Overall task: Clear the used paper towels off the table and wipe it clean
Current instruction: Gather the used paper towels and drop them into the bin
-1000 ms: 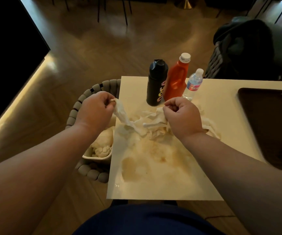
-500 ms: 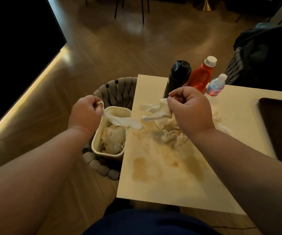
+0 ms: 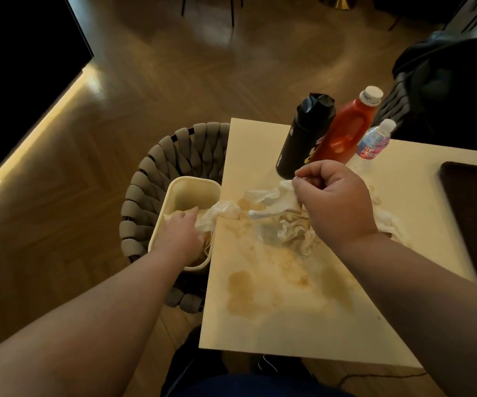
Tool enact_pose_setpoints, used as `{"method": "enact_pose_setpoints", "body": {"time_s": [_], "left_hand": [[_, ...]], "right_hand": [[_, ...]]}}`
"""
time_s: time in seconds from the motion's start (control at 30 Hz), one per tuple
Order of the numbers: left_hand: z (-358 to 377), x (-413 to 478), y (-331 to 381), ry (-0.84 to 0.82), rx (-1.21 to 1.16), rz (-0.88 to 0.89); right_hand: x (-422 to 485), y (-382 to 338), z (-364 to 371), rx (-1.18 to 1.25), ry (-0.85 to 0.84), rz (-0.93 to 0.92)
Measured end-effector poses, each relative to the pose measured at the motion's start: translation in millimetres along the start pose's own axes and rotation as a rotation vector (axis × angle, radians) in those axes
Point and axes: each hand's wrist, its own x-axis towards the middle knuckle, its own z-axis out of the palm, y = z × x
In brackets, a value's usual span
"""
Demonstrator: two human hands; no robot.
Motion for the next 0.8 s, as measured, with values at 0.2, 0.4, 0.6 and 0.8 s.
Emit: {"method": "enact_pose_setpoints", "body": {"time_s": [0.2,0.4,0.6,0.8], "left_hand": [[-5.5,19.4,28.2,-0.094,-0.159,0.040],[-24.1,9.1,25.9,0.117,-0.324,0.098],[-47.1,12.8,-12.9,0.253,-0.224,-0.036],[-35.2,8.3,-16.3,-0.129,0.103,-0.124]], "right_hand": [[-2.4,9.7,-11.5,-0.027,0.032,0.038],[-1.8,12.9,-21.5,-0.021,0.049,0.046],[-2.0,14.9,-23.8,0.008,0.067,0.049],[-6.8,22.0,-16.6,0.003,0.030,0.084]]}}
